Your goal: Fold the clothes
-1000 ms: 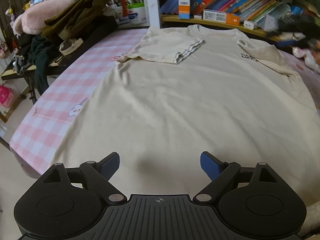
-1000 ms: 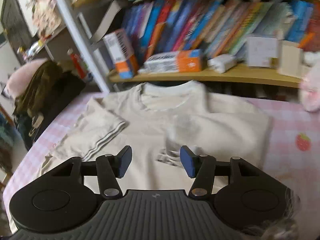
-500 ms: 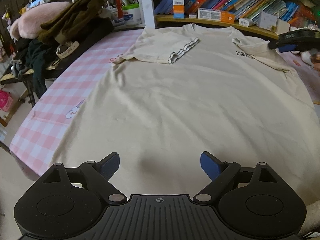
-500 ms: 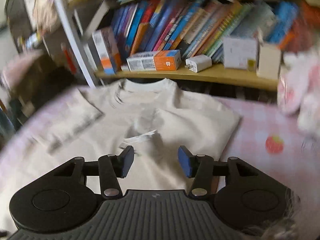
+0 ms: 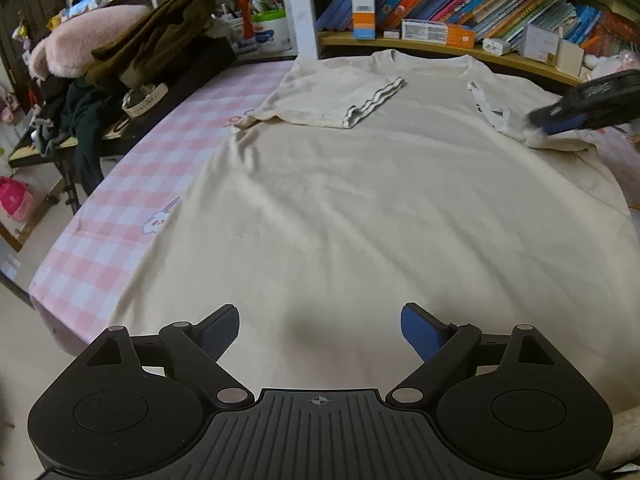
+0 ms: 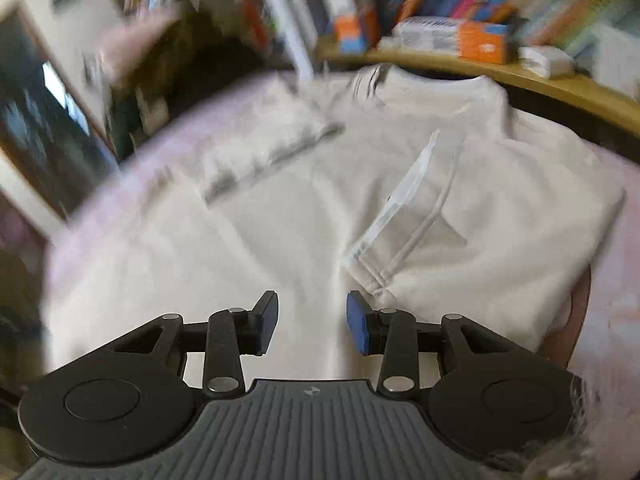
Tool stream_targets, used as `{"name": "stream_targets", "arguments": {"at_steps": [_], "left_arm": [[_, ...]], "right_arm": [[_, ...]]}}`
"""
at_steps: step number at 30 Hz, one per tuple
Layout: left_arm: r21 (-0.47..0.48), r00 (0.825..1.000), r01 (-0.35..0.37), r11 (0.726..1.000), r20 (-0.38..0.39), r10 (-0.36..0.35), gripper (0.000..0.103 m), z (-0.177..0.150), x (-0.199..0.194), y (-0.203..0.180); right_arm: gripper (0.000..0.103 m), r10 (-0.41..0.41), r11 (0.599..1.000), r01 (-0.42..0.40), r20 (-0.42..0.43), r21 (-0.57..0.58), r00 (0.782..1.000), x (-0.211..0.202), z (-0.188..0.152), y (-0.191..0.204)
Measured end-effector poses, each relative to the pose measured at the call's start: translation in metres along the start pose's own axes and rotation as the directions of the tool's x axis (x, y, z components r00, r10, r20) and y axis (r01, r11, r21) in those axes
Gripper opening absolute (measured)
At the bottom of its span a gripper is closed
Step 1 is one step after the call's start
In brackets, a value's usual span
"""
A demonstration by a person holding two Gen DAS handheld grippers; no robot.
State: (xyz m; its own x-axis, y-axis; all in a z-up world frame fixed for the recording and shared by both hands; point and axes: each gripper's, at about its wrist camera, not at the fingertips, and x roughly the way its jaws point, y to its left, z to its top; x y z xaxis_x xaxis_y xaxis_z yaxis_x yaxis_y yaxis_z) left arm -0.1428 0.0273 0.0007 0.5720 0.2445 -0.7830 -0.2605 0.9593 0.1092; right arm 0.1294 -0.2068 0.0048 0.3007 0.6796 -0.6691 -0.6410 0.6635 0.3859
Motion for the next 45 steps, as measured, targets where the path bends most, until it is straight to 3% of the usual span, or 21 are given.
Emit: {"name": "stream_targets", "arguments": {"at_steps": [2, 5, 8, 9, 10, 14, 17, 19, 21, 24, 29, 32, 35, 38, 39, 43, 45], "left_arm": [[0.001, 1.000, 0.003, 1.000, 0.000, -0.003, 0.090, 0.001, 0.001, -0.001], [0.002, 1.000, 0.008, 1.000, -0.001, -0.008, 0.090, 0.002, 0.002, -0.003], [0.003, 1.000, 0.013, 1.000, -0.001, -0.013, 0.090, 0.004, 0.003, -0.005], [0.004, 1.000, 0.015, 1.000, -0.001, -0.015, 0.090, 0.004, 0.003, -0.006], [0.004, 1.000, 0.017, 1.000, -0.001, -0.017, 0.090, 0.005, 0.004, -0.007], [0.006, 1.000, 0.019, 1.000, -0.001, -0.019, 0.090, 0.003, 0.003, -0.009], [-0.010, 1.000, 0.005, 1.000, -0.005, -0.005, 0.090, 0.002, 0.002, -0.007], [-0.015, 1.000, -0.005, 1.000, -0.005, 0.005, 0.090, 0.001, -0.001, -0.007], [-0.015, 1.000, -0.016, 1.000, -0.009, 0.016, 0.090, -0.001, -0.003, -0.007], [-0.012, 0.999, -0.038, 0.999, -0.020, 0.038, 0.090, -0.005, -0.007, -0.006], [-0.017, 0.997, -0.073, 0.997, -0.027, 0.072, 0.090, -0.012, -0.017, -0.003], [-0.032, 0.996, -0.087, 0.996, -0.024, 0.086, 0.090, -0.014, -0.021, -0.001], [-0.042, 0.997, -0.081, 0.996, -0.005, 0.081, 0.090, -0.012, -0.024, -0.001], [-0.026, 0.998, -0.060, 0.998, 0.010, 0.061, 0.090, -0.008, -0.024, -0.006], [-0.020, 0.998, -0.055, 0.998, 0.013, 0.055, 0.090, -0.007, -0.024, -0.008], [-0.003, 0.999, -0.046, 0.999, 0.016, 0.046, 0.090, -0.002, -0.023, -0.012], [-0.004, 0.999, -0.047, 0.999, 0.016, 0.047, 0.090, 0.001, -0.023, -0.012]], "right_arm": [[0.038, -0.107, 0.989, 0.099, 0.073, 0.108, 0.992, -0.019, -0.003, -0.017], [0.037, -0.233, 0.956, 0.214, 0.071, 0.201, 0.970, -0.033, -0.016, -0.039], [0.035, -0.258, 0.944, 0.243, 0.040, 0.223, 0.965, -0.032, -0.028, -0.048], [0.028, -0.260, 0.943, 0.246, 0.034, 0.225, 0.965, -0.031, -0.030, -0.048], [0.011, -0.260, 0.940, 0.248, 0.024, 0.234, 0.965, -0.029, -0.032, -0.050], [0.009, -0.330, 0.901, 0.307, 0.023, 0.307, 0.944, -0.033, -0.042, -0.054], [0.016, -0.273, 0.921, 0.256, 0.018, 0.294, 0.962, -0.035, -0.041, -0.057], [0.038, -0.224, 0.936, 0.206, 0.032, 0.286, 0.974, -0.040, -0.035, -0.062], [0.044, -0.205, 0.938, 0.169, 0.091, 0.304, 0.975, -0.049, -0.022, -0.071], [0.044, -0.259, 0.913, 0.209, 0.101, 0.351, 0.960, -0.042, 0.012, -0.100], [0.039, -0.385, 0.860, 0.340, 0.049, 0.381, 0.921, -0.008, 0.058, -0.140], [0.037, -0.433, 0.844, 0.398, 0.020, 0.359, 0.901, 0.011, 0.069, -0.154], [0.034, -0.448, 0.856, 0.424, 0.017, 0.294, 0.894, 0.022, 0.072, -0.151], [0.019, -0.454, 0.872, 0.439, 0.023, 0.217, 0.891, 0.029, 0.073, -0.145], [0.006, -0.451, 0.878, 0.438, 0.029, 0.192, 0.892, 0.031, 0.074, -0.143], [0.003, -0.514, 0.852, 0.504, 0.040, 0.144, 0.857, 0.033, 0.077, -0.144], [0.003, -0.504, 0.856, 0.493, 0.044, 0.157, 0.862, 0.032, 0.076, -0.148]]}}
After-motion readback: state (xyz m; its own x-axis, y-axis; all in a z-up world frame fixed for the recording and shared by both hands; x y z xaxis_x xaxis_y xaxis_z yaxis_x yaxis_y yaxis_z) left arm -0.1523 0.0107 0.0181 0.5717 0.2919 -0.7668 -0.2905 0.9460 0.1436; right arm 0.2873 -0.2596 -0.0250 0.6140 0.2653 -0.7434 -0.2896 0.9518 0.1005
